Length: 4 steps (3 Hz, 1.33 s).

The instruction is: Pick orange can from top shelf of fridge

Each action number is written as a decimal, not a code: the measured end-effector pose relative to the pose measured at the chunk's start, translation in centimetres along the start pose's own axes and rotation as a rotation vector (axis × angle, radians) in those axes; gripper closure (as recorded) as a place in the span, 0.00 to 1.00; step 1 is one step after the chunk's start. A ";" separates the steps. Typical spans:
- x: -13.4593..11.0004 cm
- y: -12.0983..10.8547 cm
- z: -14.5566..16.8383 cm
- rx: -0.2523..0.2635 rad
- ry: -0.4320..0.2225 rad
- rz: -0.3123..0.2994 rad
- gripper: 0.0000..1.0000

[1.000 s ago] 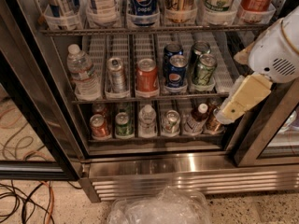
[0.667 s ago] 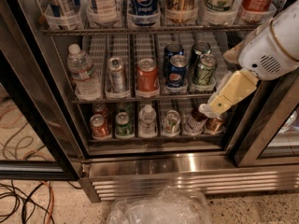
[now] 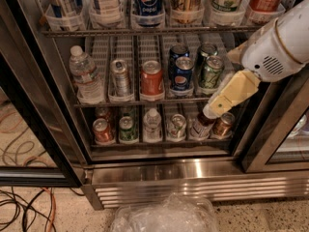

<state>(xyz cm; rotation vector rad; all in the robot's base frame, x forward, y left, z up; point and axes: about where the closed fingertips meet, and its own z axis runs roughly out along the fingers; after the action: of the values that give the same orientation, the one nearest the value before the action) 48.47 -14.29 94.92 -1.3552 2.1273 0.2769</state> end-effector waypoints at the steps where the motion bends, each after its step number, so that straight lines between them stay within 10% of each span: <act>1: -1.4 1.5 -0.9 0.075 -0.075 0.076 0.00; 4: -5.4 0.5 -1.6 0.368 -0.343 0.260 0.00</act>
Offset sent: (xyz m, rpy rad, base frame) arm -0.0010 0.0081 0.0585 0.3097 -0.3845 -0.4964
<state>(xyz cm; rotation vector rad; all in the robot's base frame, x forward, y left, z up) 49.10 -10.77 99.26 -0.7630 1.9405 0.1918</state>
